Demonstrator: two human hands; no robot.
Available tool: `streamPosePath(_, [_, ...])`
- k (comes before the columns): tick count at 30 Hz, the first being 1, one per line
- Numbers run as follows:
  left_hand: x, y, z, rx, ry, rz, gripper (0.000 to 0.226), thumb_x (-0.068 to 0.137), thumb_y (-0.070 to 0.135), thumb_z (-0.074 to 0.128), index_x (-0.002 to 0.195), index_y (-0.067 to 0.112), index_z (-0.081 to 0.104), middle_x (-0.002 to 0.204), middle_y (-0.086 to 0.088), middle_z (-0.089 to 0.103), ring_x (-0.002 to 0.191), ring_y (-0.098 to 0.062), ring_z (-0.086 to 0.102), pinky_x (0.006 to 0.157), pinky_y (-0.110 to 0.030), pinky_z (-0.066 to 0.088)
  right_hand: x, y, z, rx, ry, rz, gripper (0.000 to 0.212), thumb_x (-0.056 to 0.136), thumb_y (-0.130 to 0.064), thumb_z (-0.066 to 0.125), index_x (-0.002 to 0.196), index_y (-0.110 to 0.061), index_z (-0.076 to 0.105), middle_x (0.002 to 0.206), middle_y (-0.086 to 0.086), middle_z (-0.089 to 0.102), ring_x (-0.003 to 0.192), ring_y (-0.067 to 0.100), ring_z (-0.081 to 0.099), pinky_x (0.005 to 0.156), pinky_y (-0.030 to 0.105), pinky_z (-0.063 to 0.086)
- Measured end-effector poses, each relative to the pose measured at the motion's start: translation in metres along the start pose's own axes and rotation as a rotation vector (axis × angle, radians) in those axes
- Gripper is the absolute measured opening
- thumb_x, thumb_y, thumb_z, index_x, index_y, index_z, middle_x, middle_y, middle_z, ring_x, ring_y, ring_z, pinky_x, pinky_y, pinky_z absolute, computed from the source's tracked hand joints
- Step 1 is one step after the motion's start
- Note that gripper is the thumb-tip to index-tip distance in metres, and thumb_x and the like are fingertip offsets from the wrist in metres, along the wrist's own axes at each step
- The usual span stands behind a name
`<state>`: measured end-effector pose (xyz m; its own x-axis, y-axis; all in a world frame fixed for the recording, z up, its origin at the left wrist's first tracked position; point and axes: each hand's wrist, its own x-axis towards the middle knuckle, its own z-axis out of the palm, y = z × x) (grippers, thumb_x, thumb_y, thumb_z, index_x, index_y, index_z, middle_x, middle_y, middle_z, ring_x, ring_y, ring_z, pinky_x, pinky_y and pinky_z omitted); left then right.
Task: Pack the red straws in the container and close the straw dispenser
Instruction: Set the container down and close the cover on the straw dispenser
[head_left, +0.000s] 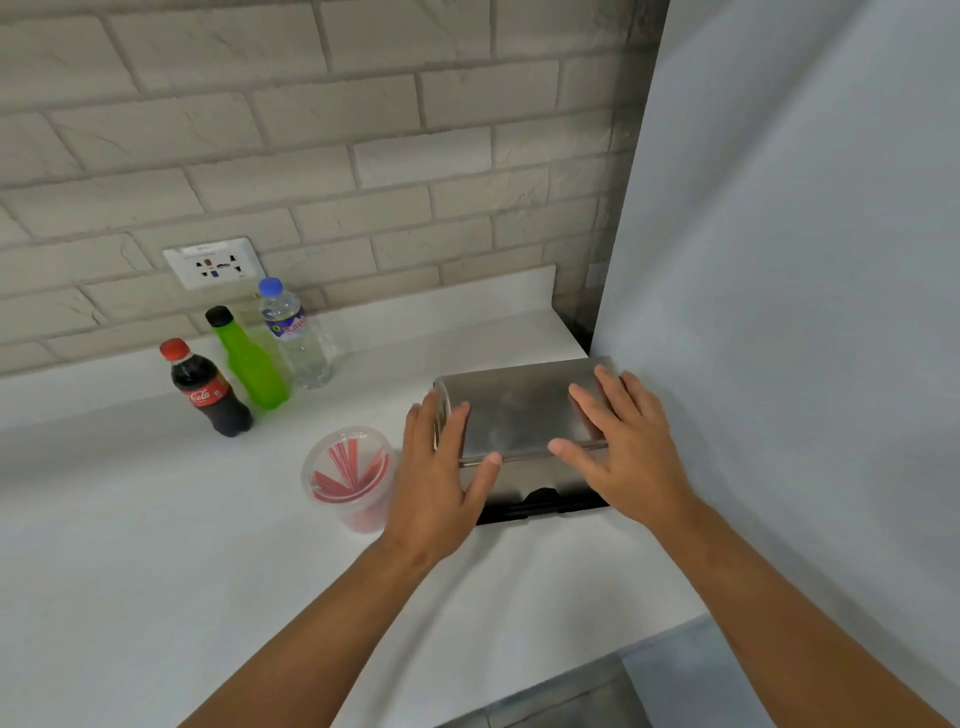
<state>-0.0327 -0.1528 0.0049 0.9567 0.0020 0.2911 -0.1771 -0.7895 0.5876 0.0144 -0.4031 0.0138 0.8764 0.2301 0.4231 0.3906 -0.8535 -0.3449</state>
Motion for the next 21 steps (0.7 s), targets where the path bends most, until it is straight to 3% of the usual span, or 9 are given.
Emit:
streamPosePath(6, [0.024,-0.002,0.011,0.045,0.004,0.071,0.067,0.1,0.064,0.041,0.156,0.027,0.041,0.172,-0.003,0.021,0.16,-0.026,0.007,0.124,-0.046,0.025,0.007,0.022,0.014,-0.017,0.098,-0.13,0.081,0.087,-0.081,0.057,0.143,-0.023,0.063,0.157,0.006,0.054,0.149,0.039,0.04,0.108,0.053,0.05])
streamPosePath(10, [0.034,-0.006,0.019,0.013,0.036,0.047,0.073,0.097,0.072,0.04,0.155,0.028,0.041,0.172,-0.003,0.02,0.16,-0.027,0.009,0.123,-0.045,0.026,0.023,0.029,0.02,-0.007,0.072,-0.135,0.083,0.087,-0.083,0.052,0.145,-0.024,0.061,0.159,0.003,0.051,0.151,0.036,0.038,0.106,0.052,0.051])
streamPosePath(14, [0.054,-0.008,0.017,0.02,0.031,0.03,0.075,0.096,0.071,0.042,0.156,0.027,0.04,0.172,-0.006,0.019,0.16,-0.029,0.011,0.12,-0.051,0.037,0.046,0.032,0.026,-0.021,0.034,-0.114,0.084,0.086,-0.084,0.049,0.148,-0.029,0.056,0.163,-0.001,0.046,0.153,0.033,0.034,0.103,0.051,0.053])
streamPosePath(21, [0.099,-0.016,0.016,0.058,-0.048,-0.038,0.07,0.102,0.063,0.037,0.162,0.028,0.024,0.173,-0.005,0.006,0.16,-0.028,0.007,0.114,-0.055,0.042,0.096,0.045,0.037,-0.001,-0.073,-0.109,0.085,0.088,-0.081,0.049,0.154,-0.028,0.049,0.167,0.002,0.039,0.156,0.034,0.024,0.117,0.055,0.04])
